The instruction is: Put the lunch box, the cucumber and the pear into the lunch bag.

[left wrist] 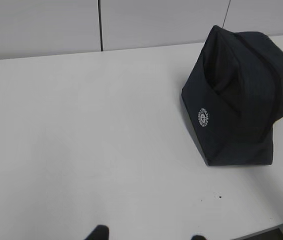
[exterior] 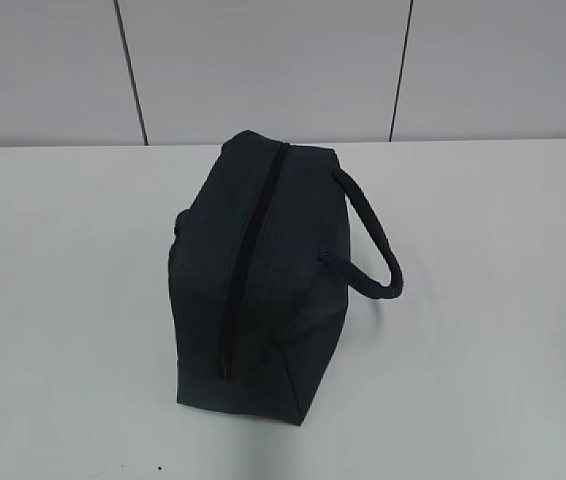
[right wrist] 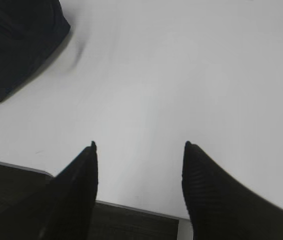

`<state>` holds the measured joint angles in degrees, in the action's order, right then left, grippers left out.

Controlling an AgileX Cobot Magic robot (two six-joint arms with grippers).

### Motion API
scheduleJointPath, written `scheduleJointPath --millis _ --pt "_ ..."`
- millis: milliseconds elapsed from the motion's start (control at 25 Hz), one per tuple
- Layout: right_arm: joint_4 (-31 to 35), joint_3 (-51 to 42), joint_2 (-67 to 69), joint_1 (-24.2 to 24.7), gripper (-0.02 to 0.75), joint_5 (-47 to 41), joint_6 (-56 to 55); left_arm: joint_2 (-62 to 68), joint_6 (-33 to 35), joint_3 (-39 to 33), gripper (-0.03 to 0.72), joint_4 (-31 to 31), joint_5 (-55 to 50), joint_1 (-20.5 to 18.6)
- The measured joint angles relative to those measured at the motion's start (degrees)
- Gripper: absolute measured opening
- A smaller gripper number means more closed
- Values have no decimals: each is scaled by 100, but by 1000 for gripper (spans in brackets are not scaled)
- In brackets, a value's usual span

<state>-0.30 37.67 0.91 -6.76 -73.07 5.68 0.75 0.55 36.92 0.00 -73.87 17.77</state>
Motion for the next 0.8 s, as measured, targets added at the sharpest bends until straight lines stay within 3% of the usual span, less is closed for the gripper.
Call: scheduleJointPath --millis 240,480,800 --pt "-11 -614 -200 0 430 39 0 -157 0 -414 313 0 131 6" --pt "-62 -767 -200 0 430 447 0 -157 0 -655 314 0 918 9" --pt "-113 -910 -200 0 430 651 0 -157 0 -716 314 0 1025 9"
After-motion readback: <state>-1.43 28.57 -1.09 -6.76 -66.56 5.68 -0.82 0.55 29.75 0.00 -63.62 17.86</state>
